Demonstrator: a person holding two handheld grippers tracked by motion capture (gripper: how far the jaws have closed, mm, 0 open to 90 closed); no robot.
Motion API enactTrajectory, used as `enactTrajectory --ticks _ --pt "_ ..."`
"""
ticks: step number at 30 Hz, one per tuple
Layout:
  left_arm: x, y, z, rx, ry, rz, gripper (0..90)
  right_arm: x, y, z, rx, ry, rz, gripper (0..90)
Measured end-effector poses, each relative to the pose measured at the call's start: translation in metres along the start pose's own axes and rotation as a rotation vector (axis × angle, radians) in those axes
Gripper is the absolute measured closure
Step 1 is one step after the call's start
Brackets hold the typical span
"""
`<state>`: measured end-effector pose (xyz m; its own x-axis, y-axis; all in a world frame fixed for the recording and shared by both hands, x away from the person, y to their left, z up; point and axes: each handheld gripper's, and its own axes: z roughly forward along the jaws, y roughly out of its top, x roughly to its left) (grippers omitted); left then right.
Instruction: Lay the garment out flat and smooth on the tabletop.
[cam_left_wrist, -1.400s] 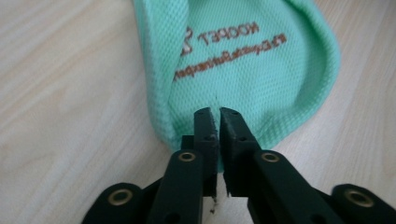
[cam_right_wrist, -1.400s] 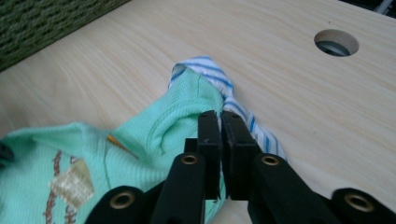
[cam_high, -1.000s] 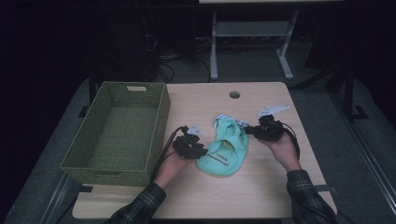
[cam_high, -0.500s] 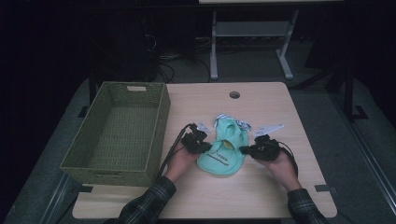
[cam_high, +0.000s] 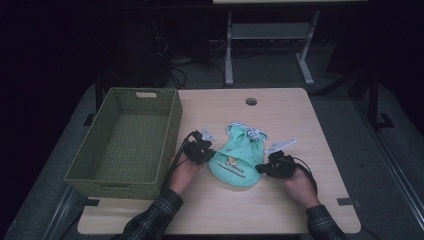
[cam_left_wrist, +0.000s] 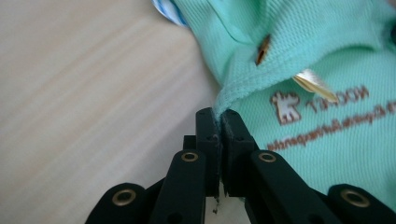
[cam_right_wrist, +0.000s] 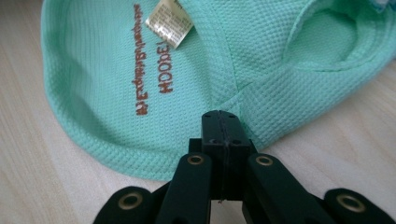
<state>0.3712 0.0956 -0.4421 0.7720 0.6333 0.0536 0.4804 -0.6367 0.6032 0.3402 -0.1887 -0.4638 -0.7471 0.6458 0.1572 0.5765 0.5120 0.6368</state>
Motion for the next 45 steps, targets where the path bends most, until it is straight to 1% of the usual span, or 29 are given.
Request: enactTrajectory --ticks 2,3,6,7,8,10,11,12,14,15,18,19,20,23,24,26,27,28,29,30,31,33,35,36,38,40,42,43,45 --pt "-0.002 -0.001 0.001 0.013 -0.006 0.006 86.2 0.000 0.000 0.000 0.002 0.000 -0.001 89.9" --pt "-0.008 -0.005 0.003 0.050 -0.037 0.012 82.9 -0.001 -0.001 -0.001 0.001 -0.001 -0.002 89.9" --pt "-0.013 -0.008 0.003 0.054 -0.059 0.007 79.2 -0.001 -0.001 -0.001 -0.002 -0.001 0.002 89.9" --pt "-0.013 -0.006 -0.002 0.035 -0.068 0.007 74.8 -0.002 -0.001 -0.001 -0.002 -0.002 0.000 89.9" --pt "-0.013 -0.006 -0.002 0.035 -0.068 0.007 73.0 -0.002 -0.001 -0.001 -0.002 -0.002 0.000 89.9" --pt "-0.011 -0.002 -0.010 -0.017 -0.084 -0.018 72.9 -0.002 -0.001 -0.002 -0.002 -0.002 -0.002 89.9" --pt "-0.007 0.005 -0.015 -0.071 -0.097 -0.020 74.1 -0.003 -0.001 -0.002 0.002 -0.004 -0.006 89.9" --pt "-0.007 0.005 -0.015 -0.071 -0.097 -0.020 77.5 -0.003 -0.001 -0.002 0.002 -0.004 -0.006 89.9" --pt "-0.002 0.013 -0.015 -0.095 -0.107 -0.027 78.3 -0.003 -0.001 -0.002 -0.001 -0.001 -0.004 89.9" --pt "0.000 0.016 -0.015 -0.103 -0.117 -0.023 84.4 -0.004 -0.001 -0.001 -0.007 0.001 -0.006 89.9" --pt "0.007 0.027 -0.004 -0.103 -0.138 -0.028 89.0 -0.004 -0.001 -0.001 -0.006 0.001 -0.004 89.9" --pt "0.011 0.031 0.007 -0.082 -0.154 -0.040 89.6 -0.004 -0.001 -0.002 -0.003 0.001 -0.003 89.9" --pt "0.011 0.031 0.007 -0.082 -0.154 -0.040 89.6 -0.004 -0.001 -0.002 -0.002 0.002 0.003 89.9" --pt "0.012 0.033 0.023 -0.042 -0.183 -0.039 89.6 -0.005 -0.002 -0.002 -0.002 0.004 0.001 89.9" --pt "0.011 0.032 0.028 -0.026 -0.182 -0.036 89.6 -0.005 -0.002 -0.002 -0.002 0.004 0.001 89.9" --pt "0.012 0.031 0.039 0.003 -0.153 -0.016 89.5 -0.006 -0.002 -0.003 0.000 0.002 0.002 89.9" --pt "0.012 0.031 0.039 0.003 -0.153 -0.016 89.6 -0.006 -0.002 -0.003 0.000 0.002 0.002 89.9" --pt "0.013 0.030 0.041 0.010 -0.138 -0.013 89.6 -0.006 -0.002 -0.003 0.000 0.000 0.002 89.9" --pt "0.017 0.029 0.042 0.002 -0.126 -0.030 89.6 -0.007 -0.002 -0.003 -0.001 -0.003 0.003 89.9" --pt "0.017 0.029 0.042 0.002 -0.126 -0.030 89.6 -0.007 -0.002 -0.003 -0.001 -0.003 0.003 89.9" --pt "0.019 0.030 0.043 0.015 -0.081 -0.012 89.7 -0.008 -0.003 -0.003 -0.003 -0.006 0.001 89.9" --pt "0.020 0.030 0.043 0.012 -0.088 -0.024 89.7 -0.008 -0.003 -0.003 -0.002 -0.006 0.002 89.9" --pt "0.020 0.030 0.041 0.020 -0.085 -0.016 89.7 -0.008 -0.003 -0.004 -0.004 -0.008 0.003 89.9" --pt "0.019 0.030 0.039 0.009 -0.086 -0.012 89.6 -0.008 -0.003 -0.004 -0.002 -0.011 0.005 89.9" --pt "0.014 0.030 0.033 -0.018 -0.115 -0.022 89.6 -0.009 -0.003 -0.004 -0.001 -0.010 0.004 89.9" --pt "0.006 0.030 0.030 -0.028 -0.148 0.017 89.6 -0.010 -0.003 -0.004 -0.008 -0.008 -0.001 89.9" --pt "0.003 0.029 0.031 -0.022 -0.158 0.026 89.6 -0.010 -0.003 -0.004 -0.007 -0.008 0.000 89.9" --pt "0.000 0.027 0.033 -0.002 -0.162 0.040 89.6 -0.010 -0.003 -0.004 -0.004 -0.010 -0.003 89.9" --pt "-0.001 0.026 0.033 0.004 -0.165 0.038 89.6 -0.010 -0.003 -0.004 -0.004 -0.011 -0.002 89.9"
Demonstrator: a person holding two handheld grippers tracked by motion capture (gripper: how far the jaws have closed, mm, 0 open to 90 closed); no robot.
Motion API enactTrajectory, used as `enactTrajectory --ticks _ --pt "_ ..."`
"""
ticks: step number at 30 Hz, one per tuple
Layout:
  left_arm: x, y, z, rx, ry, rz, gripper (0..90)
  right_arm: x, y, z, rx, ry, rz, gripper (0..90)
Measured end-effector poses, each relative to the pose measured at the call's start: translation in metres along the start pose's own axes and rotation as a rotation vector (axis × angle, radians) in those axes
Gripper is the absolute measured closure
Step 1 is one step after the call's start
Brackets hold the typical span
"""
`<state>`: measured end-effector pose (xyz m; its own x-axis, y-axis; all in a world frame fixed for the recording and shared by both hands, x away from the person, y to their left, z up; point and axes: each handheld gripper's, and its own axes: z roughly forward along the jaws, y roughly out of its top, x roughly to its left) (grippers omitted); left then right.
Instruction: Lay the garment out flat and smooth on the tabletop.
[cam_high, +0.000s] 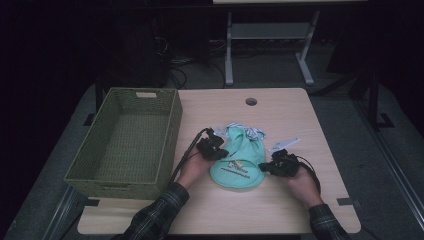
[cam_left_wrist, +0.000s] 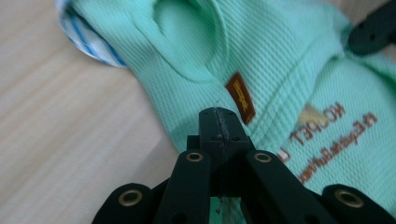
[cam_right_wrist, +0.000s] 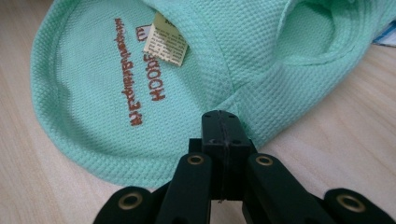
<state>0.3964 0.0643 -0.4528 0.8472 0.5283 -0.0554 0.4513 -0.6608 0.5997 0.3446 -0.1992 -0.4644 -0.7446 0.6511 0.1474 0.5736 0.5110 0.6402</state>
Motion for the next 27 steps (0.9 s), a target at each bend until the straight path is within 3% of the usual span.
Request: enactTrajectory --ticks 13,20,23,24,25,26,27 --pt "-0.022 -0.022 -0.011 0.021 -0.036 0.006 89.6 0.008 -0.006 -0.006 0.015 0.008 -0.001 89.9" --pt "-0.051 -0.034 -0.018 0.027 -0.103 0.025 89.6 0.011 -0.013 -0.011 0.013 0.004 -0.001 89.9" --pt "-0.056 -0.036 -0.020 0.036 -0.118 0.042 89.6 0.010 -0.013 -0.011 0.013 0.000 -0.003 89.9" --pt "-0.060 -0.037 -0.019 0.019 -0.129 0.021 89.6 0.010 -0.013 -0.011 0.015 -0.002 -0.001 89.9" --pt "-0.061 -0.038 -0.020 0.036 -0.139 0.045 89.6 0.010 -0.013 -0.011 0.015 -0.005 -0.002 89.9" --pt "-0.064 -0.038 -0.019 0.026 -0.147 0.032 89.6 0.009 -0.012 -0.012 0.019 -0.008 -0.006 89.9" --pt "-0.066 -0.038 -0.019 0.034 -0.153 0.047 89.6 0.008 -0.012 -0.011 0.017 -0.013 -0.002 89.9"
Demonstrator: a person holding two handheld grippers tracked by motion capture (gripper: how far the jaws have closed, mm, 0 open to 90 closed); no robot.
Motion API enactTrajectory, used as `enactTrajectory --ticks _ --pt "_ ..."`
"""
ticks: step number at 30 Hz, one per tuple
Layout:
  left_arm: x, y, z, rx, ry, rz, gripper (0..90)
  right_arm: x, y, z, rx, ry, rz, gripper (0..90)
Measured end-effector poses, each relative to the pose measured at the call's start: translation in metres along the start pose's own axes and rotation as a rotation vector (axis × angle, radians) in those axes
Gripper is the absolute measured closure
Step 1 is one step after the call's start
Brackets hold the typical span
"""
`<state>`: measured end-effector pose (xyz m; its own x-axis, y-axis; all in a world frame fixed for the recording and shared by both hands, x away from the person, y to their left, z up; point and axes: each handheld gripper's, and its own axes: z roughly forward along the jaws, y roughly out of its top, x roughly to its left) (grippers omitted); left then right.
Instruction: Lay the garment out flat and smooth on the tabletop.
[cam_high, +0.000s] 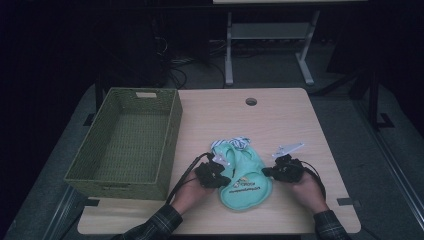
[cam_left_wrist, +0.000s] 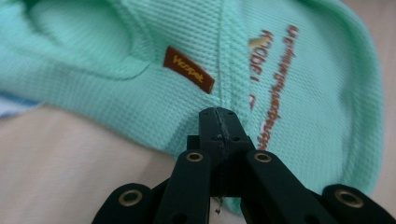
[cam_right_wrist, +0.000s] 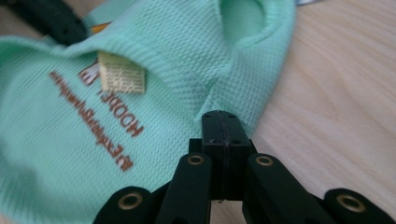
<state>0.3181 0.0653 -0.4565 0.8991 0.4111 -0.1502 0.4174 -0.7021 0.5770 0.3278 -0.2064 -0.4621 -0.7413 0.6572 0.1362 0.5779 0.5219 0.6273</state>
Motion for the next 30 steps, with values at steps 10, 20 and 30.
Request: enactTrajectory --ticks 10,20,30 --pt "0.001 0.004 -0.004 -0.035 -0.002 -0.007 87.7 -0.005 0.000 0.000 -0.013 -0.010 0.012 89.8" --pt "0.046 0.020 -0.033 -0.098 0.160 -0.089 76.6 0.007 -0.009 -0.010 -0.033 0.005 0.014 88.5" --pt "0.086 0.029 -0.022 -0.086 0.247 -0.168 58.6 0.022 -0.024 -0.014 -0.018 0.040 0.015 86.3"
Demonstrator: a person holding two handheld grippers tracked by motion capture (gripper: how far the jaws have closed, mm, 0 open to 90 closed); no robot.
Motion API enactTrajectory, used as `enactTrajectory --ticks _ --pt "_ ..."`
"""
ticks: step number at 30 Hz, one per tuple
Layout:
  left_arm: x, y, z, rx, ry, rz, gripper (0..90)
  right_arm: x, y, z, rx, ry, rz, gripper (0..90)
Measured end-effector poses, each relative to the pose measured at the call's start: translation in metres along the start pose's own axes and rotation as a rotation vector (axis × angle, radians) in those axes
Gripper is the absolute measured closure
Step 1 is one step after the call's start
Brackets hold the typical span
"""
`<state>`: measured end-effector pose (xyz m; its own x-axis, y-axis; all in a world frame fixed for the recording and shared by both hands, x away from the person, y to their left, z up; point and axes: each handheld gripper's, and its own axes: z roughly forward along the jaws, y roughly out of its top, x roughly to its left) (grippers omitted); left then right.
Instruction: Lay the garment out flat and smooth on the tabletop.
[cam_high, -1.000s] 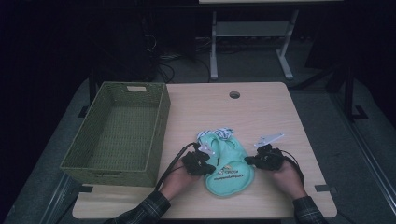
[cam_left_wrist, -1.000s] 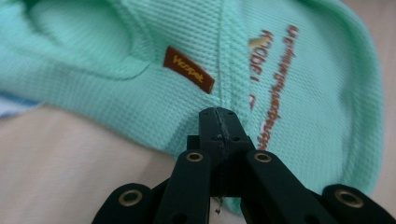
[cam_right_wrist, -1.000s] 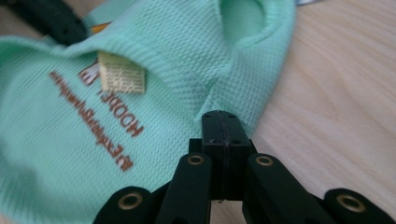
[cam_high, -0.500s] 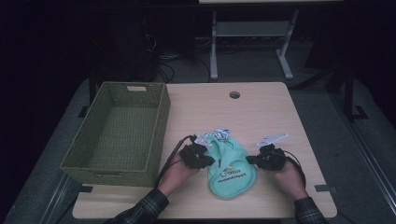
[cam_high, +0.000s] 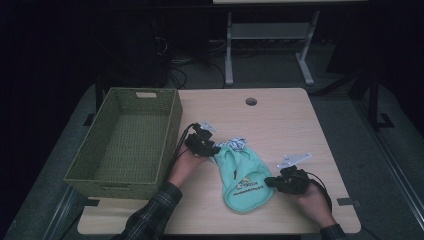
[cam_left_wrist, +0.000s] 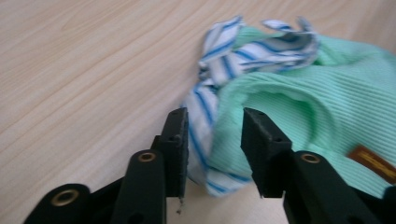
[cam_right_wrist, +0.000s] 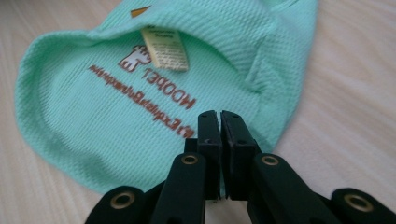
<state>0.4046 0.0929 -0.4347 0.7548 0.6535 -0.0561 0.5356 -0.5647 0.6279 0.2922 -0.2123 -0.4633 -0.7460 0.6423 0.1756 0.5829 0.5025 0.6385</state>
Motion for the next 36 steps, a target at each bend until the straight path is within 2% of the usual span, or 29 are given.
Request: enactTrajectory --ticks 1,4,5,8,10,14,18,20,21,22,23,26,28,29,30,31,34,35,36 --pt "0.000 0.000 0.006 0.020 0.000 0.003 59.2 0.000 -0.001 0.001 0.008 -0.008 -0.020 86.5" --pt "0.000 -0.001 0.011 0.029 -0.002 0.017 75.7 0.001 -0.001 0.001 0.019 -0.015 -0.016 88.3" --pt "0.000 -0.002 0.013 0.037 -0.020 0.017 79.1 -0.001 -0.001 0.000 0.023 -0.022 -0.020 89.1" --pt "-0.002 -0.002 0.011 0.040 -0.030 0.029 83.7 -0.004 -0.001 -0.002 0.026 -0.042 -0.017 89.4" --pt "-0.003 -0.003 0.009 0.031 -0.032 0.022 84.0 -0.006 -0.001 -0.003 0.029 -0.056 -0.023 89.5" --pt "-0.006 -0.004 -0.001 0.012 -0.032 0.032 83.9 -0.016 -0.003 -0.007 0.027 -0.090 0.003 89.5" --pt "-0.008 -0.009 -0.009 0.021 -0.026 0.049 83.9 -0.031 -0.006 -0.013 0.024 -0.128 0.029 89.7" --pt "-0.010 -0.010 -0.009 0.023 -0.027 0.043 83.9 -0.035 -0.006 -0.014 0.024 -0.136 0.033 89.7" --pt "-0.013 -0.014 -0.008 0.036 -0.039 0.048 83.6 -0.042 -0.006 -0.015 0.021 -0.155 0.037 89.7" --pt "-0.013 -0.014 -0.008 0.036 -0.039 0.048 83.2 -0.042 -0.006 -0.015 0.021 -0.155 0.037 89.7" --pt "-0.016 -0.018 -0.004 0.057 -0.043 0.059 82.4 -0.047 -0.005 -0.015 0.012 -0.154 0.050 89.7" --pt "-0.017 -0.020 -0.004 0.050 -0.050 0.050 76.2 -0.049 -0.004 -0.015 0.011 -0.148 0.051 89.7" --pt "-0.019 -0.020 -0.009 0.032 -0.046 0.044 73.5 -0.048 -0.002 -0.017 -0.004 -0.133 0.064 89.6" --pt "-0.022 -0.020 -0.016 0.004 -0.041 0.045 69.8 -0.047 0.003 -0.021 -0.036 -0.118 0.064 89.5" --pt "-0.022 -0.020 -0.016 0.004 -0.041 0.045 68.5 -0.047 0.003 -0.021 -0.036 -0.118 0.064 89.5" --pt "-0.028 -0.019 -0.024 -0.025 -0.037 0.051 67.5 -0.046 0.009 -0.023 -0.061 -0.108 0.060 89.0" --pt "-0.035 -0.019 -0.031 -0.045 -0.048 0.066 67.9 -0.047 0.017 -0.023 -0.070 -0.099 0.047 88.5" --pt "-0.039 -0.020 -0.033 -0.048 -0.061 0.076 70.8 -0.047 0.021 -0.021 -0.079 -0.093 0.041 88.5" --pt "-0.047 -0.023 -0.035 -0.060 -0.099 0.087 78.3 -0.048 0.030 -0.017 -0.093 -0.079 0.027 88.4"
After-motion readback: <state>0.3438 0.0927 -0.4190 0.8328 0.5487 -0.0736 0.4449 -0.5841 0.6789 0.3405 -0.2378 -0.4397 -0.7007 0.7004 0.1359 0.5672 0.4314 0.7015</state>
